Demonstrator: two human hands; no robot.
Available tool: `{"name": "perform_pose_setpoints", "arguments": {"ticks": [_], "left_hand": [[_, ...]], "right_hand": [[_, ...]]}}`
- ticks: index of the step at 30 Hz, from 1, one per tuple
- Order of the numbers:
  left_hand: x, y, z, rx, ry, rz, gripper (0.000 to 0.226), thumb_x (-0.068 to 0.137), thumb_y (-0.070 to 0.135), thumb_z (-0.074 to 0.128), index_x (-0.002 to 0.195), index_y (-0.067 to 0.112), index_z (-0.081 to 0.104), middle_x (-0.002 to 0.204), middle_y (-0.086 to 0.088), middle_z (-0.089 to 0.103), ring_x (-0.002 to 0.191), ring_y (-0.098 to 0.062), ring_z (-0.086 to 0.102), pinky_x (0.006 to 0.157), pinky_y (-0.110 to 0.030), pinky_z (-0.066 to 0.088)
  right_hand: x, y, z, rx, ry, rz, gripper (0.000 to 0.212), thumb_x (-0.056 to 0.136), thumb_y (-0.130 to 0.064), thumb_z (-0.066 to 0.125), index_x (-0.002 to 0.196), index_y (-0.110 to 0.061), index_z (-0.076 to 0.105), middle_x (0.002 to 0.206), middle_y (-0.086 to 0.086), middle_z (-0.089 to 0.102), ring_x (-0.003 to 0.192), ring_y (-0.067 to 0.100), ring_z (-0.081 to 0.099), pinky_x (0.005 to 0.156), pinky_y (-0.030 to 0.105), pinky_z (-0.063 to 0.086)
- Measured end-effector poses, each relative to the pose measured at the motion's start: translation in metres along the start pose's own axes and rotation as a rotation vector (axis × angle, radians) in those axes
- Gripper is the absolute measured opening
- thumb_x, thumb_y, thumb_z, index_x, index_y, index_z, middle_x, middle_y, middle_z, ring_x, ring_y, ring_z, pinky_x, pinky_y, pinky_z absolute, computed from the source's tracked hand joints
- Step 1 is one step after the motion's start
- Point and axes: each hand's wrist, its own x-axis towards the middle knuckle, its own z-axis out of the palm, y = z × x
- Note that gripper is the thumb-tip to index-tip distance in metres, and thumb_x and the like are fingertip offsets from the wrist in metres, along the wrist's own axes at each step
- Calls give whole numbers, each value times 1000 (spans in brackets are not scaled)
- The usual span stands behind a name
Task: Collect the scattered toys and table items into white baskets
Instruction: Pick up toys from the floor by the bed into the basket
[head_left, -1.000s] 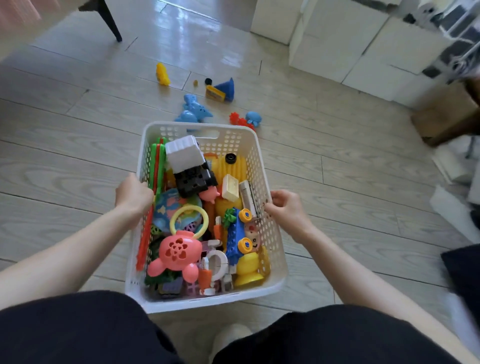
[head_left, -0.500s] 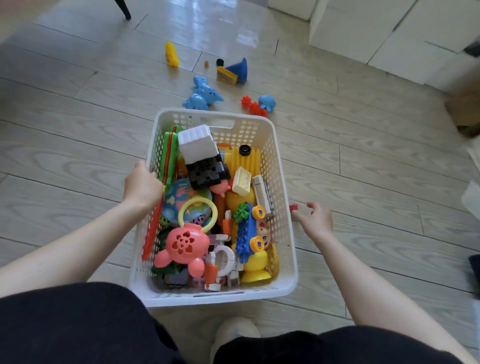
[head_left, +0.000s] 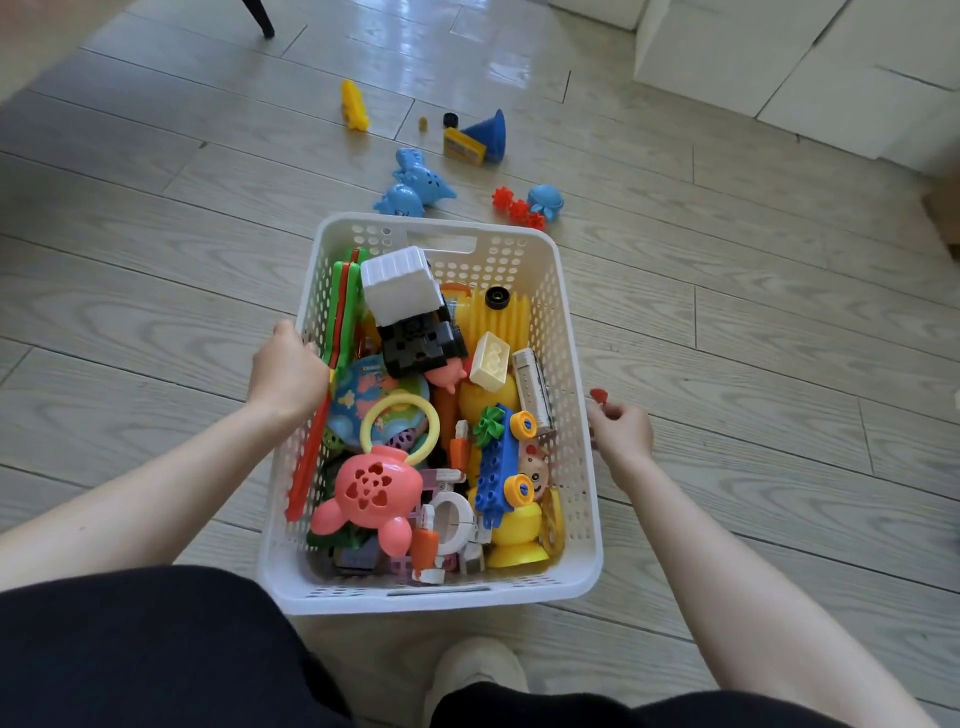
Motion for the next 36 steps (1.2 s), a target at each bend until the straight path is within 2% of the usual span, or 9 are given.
{"name": "perform_pose_setpoints", "arguments": {"ticks": [3, 6, 10, 15, 19, 21, 26, 30, 36], "left_hand": [[-1, 0, 0, -9, 0, 3, 22, 95, 8, 38, 113, -5, 44, 110, -29, 54, 99, -41, 52, 69, -37, 35], [-2, 1, -1, -15, -8, 3, 23, 96, 8, 38, 113, -5, 44, 111, -28, 54, 99, -40, 52, 68, -37, 35], [-2, 1, -2, -5, -10, 9, 24, 95, 7, 38, 114, -7, 43, 112, -30, 53, 101, -42, 51, 69, -37, 33], [-1, -1, -2, -25, -27, 9, 23, 95, 7, 38, 114, -6, 43, 112, -30, 53, 101, -43, 51, 70, -38, 36], [1, -1, -4, -79, -72, -14, 20, 95, 7, 38, 111, -4, 43, 111, -29, 53, 100, -41, 52, 72, -37, 37], [-1, 0, -5, -106, -83, -19, 20, 94, 5, 38, 111, -4, 45, 112, -28, 54, 102, -40, 51, 73, -35, 35], [2, -11, -16, -227, -41, -92, 17, 92, 4, 38, 105, -2, 48, 106, -25, 56, 85, -31, 48, 69, -35, 36], [28, -25, -44, -293, 44, -203, 22, 92, 2, 39, 110, -8, 48, 112, -30, 54, 101, -40, 51, 72, -35, 34], [80, -36, -103, -309, 150, -275, 18, 91, 2, 39, 106, -4, 47, 111, -30, 54, 100, -41, 52, 70, -33, 31]], "right_hand": [[-17, -26, -7, 328, 13, -48, 12, 89, -16, 56, 94, -7, 62, 74, -1, 59, 68, 12, 56, 58, 25, 48], [-39, -46, -17, 387, 9, -242, 7, 88, -16, 58, 90, -17, 64, 79, -3, 62, 73, 10, 58, 66, 26, 49], [-70, -50, -25, 109, -45, -544, 14, 86, -17, 63, 99, -15, 68, 110, 5, 63, 104, 13, 57, 88, 31, 49], [-84, -45, -19, -140, -159, -551, 41, 85, -23, 65, 126, -20, 56, 145, 3, 39, 134, 14, 32, 102, 22, 23], [-87, -48, -11, -57, -158, -451, 61, 90, -14, 58, 144, -18, 29, 146, -3, 37, 131, 6, 35, 105, 22, 30], [-87, -48, -10, -42, -136, -405, 57, 92, -7, 50, 144, -16, 29, 145, 2, 41, 129, 13, 42, 106, 30, 36], [-81, -79, -7, -88, -155, -430, 50, 93, -6, 49, 141, -14, 35, 134, 7, 52, 110, 15, 56, 89, 30, 48], [-68, -147, 15, -229, -250, -485, 51, 94, -9, 48, 142, -11, 32, 137, 11, 49, 117, 27, 55, 97, 47, 46], [-57, -236, 65, -292, -304, -630, 45, 93, -7, 49, 137, -12, 41, 130, 5, 55, 112, 18, 55, 93, 31, 46]]}}
